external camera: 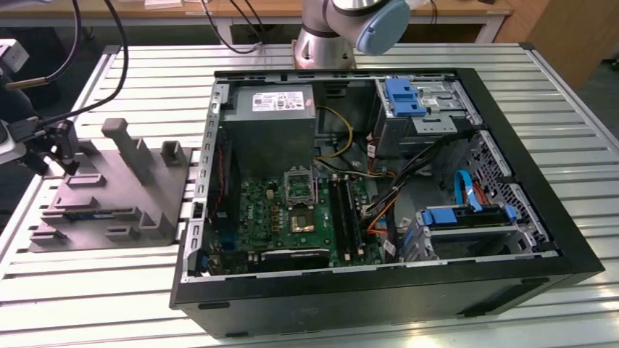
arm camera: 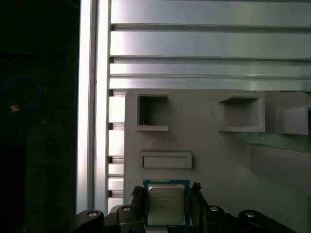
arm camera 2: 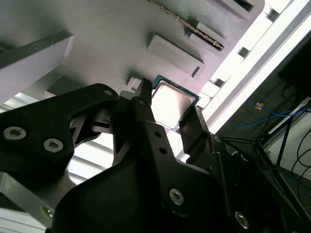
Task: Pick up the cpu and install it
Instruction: 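Pick up the cpu and move it towards the insertion slot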
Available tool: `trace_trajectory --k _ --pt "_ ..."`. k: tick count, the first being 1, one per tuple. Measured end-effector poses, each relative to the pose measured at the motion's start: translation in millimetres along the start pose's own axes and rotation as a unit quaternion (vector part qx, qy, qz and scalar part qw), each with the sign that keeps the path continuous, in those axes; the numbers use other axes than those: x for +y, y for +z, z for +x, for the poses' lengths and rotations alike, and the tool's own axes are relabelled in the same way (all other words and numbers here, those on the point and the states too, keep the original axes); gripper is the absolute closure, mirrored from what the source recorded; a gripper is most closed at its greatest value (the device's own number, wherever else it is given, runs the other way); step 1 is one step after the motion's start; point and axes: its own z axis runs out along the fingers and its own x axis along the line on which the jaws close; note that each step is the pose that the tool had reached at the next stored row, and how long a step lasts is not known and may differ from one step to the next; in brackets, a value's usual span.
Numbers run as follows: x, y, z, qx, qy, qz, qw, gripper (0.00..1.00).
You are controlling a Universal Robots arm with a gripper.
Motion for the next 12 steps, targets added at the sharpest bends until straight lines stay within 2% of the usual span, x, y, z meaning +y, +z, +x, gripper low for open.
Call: trace_trajectory --k 12 --pt "0.2 -4.0 0.0 0.0 0.0 0.0 1.0 0.53"
